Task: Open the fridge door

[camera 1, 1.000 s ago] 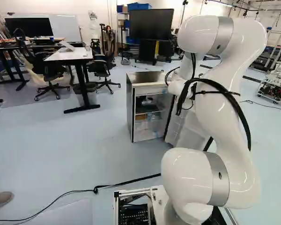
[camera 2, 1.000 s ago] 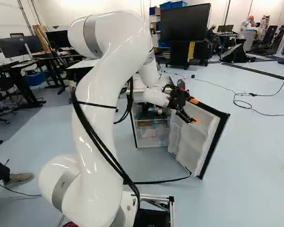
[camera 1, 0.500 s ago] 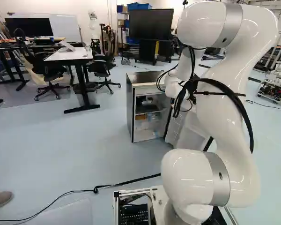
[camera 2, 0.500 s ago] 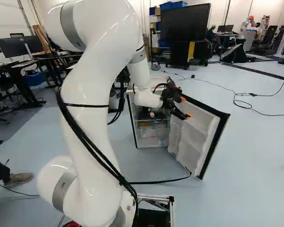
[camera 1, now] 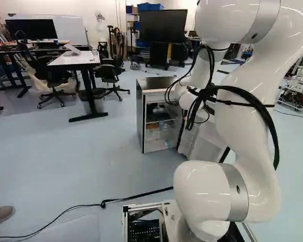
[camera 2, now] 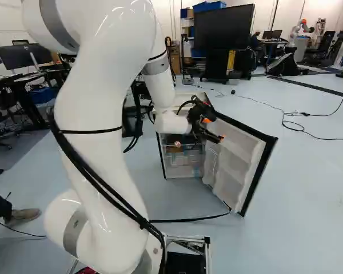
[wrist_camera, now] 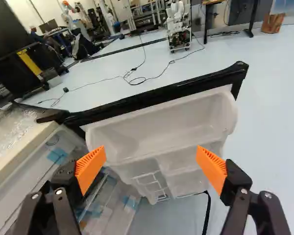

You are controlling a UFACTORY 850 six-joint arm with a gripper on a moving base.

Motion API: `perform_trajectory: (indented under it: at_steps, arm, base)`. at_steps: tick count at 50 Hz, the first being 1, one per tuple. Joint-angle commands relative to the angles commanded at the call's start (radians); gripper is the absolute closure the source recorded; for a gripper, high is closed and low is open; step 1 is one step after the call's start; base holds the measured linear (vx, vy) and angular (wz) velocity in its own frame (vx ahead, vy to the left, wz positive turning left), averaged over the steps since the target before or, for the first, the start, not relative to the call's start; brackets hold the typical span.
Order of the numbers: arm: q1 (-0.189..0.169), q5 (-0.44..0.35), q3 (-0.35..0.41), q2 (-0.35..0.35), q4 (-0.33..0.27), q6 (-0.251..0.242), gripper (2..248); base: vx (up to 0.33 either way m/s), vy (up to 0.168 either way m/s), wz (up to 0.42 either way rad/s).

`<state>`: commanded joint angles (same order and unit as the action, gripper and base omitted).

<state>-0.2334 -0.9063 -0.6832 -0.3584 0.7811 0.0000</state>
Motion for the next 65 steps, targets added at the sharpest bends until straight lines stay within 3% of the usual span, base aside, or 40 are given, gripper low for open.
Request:
perform_trajectory:
  at_steps: [32, 65]
  arm:
    - [-0.021, 0.050, 0.159, 0.129, -0.332, 0.000, 3]
    - [-0.007, 0.050, 0.200, 0.172, -0.383, 0.000, 3]
  base:
    - [0.000, 0.000, 0.000]
    - [0.000, 0.000, 0.000]
